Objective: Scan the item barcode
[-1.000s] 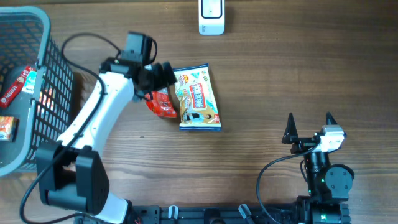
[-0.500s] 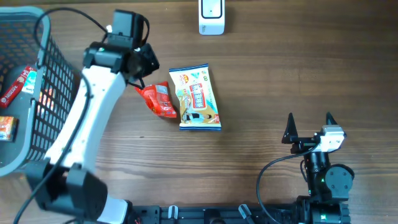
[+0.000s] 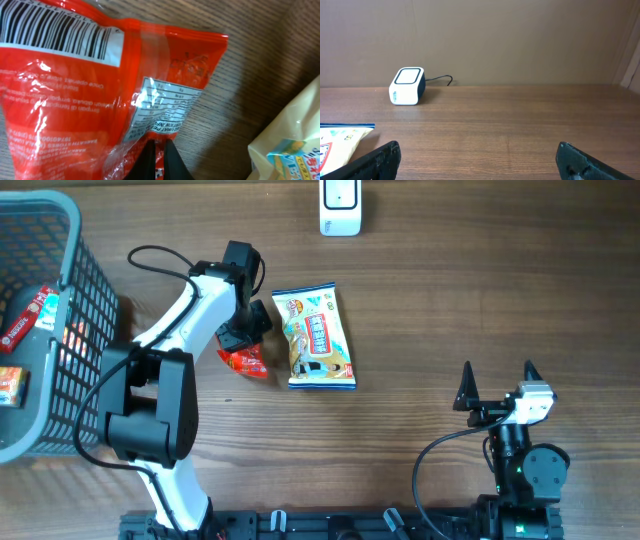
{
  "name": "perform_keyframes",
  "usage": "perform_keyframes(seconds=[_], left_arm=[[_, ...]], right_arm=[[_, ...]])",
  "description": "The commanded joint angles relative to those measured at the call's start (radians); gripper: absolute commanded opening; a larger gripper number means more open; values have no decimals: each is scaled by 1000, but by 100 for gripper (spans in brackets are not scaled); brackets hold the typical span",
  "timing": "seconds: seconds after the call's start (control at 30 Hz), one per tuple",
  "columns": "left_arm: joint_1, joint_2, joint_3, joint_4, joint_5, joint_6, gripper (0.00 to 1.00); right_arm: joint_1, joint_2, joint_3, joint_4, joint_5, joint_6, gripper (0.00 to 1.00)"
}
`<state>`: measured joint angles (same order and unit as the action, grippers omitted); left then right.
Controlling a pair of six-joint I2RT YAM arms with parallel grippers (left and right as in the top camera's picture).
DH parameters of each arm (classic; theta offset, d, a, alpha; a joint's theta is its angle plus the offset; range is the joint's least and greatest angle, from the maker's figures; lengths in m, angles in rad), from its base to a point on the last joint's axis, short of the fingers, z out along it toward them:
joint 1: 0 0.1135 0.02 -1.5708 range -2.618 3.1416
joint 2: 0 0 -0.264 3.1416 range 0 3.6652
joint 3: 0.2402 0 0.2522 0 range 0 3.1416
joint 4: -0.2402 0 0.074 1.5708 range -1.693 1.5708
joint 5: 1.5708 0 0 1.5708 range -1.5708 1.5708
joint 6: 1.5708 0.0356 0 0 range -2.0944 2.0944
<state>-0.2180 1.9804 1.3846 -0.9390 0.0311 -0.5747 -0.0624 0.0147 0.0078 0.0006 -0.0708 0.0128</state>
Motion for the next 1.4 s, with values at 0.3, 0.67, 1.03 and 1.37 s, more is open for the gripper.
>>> perform_keyframes(seconds=[0.3, 0.67, 1.03, 1.37], left_arm=[[3, -40, 246, -212, -129, 50, 4], [31, -77, 198, -261, -184, -34, 4], [32, -69, -141, 24, -77, -40, 4], [47, -69, -105, 0, -141, -35, 4]], right_arm=[[-4, -7, -3, 3, -8, -10, 100], [-4, -7, -3, 3, -8, -11, 100], [-4, -7, -3, 3, -8, -10, 100], [-4, -7, -3, 3, -8, -10, 100]])
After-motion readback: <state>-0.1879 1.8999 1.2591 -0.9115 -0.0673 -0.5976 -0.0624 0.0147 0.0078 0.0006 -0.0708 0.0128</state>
